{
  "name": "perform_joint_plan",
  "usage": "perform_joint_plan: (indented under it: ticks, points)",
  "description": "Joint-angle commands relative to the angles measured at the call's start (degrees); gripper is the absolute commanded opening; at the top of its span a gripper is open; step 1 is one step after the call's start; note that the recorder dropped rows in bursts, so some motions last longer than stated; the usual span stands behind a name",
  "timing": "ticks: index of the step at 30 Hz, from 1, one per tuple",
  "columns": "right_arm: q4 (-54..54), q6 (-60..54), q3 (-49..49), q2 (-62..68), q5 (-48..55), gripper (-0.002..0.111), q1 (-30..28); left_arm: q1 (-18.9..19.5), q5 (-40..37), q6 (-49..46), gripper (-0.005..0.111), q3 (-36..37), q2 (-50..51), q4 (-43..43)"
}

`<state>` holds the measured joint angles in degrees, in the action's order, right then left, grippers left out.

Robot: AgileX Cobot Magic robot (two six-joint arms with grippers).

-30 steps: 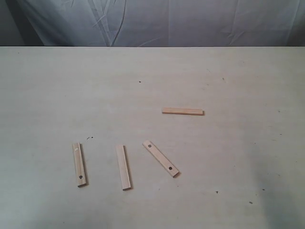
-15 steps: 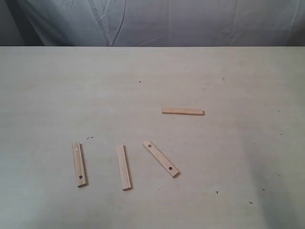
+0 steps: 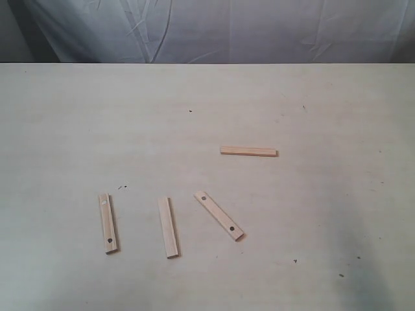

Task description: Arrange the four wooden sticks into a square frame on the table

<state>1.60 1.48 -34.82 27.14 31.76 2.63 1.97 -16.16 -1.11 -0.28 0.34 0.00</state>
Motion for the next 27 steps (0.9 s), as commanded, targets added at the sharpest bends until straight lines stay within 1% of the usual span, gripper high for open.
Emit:
perform_joint_plan:
  ticks: [1, 3, 6, 8, 10, 14, 21, 27]
  points:
    - [0.7, -1.1, -0.9, 6.5, -0.2, -0.001, -0.3, 0.2, 0.4, 0.1, 0.000, 0.3, -0.3, 0.0]
    - [1.1, -1.5, -0.9, 11.0, 1.0, -0.001, -0.3, 0.2, 0.4, 0.1, 0.000, 0.3, -0.3, 0.0]
    - [6.8, -5.9, -0.9, 18.8, 1.7, -0.001, 0.0, 0.2, 0.4, 0.1, 0.000, 0.3, -0.3, 0.0]
    - [12.6, -10.4, -1.2, 23.9, 2.0, -0.001, 1.2, 0.2, 0.4, 0.1, 0.000, 0.3, -0.3, 0.0]
    - [15.9, -12.6, -2.6, 29.8, 3.7, -0.001, 3.6, 0.2, 0.4, 0.1, 0.000, 0.3, -0.3, 0.0]
    - [15.1, -12.6, -8.2, 41.3, 5.4, -0.001, 11.9, 0.2, 0.4, 0.1, 0.000, 0.3, -0.3, 0.0]
    - [13.3, -12.6, -18.1, 57.5, 5.6, -0.001, 26.2, 0.2, 0.4, 0.1, 0.000, 0.3, -0.3, 0.0]
    - [10.2, -12.5, -26.6, 69.6, 6.0, -0.001, 35.5, 0.2, 0.4, 0.1, 0.000, 0.3, -0.3, 0.0]
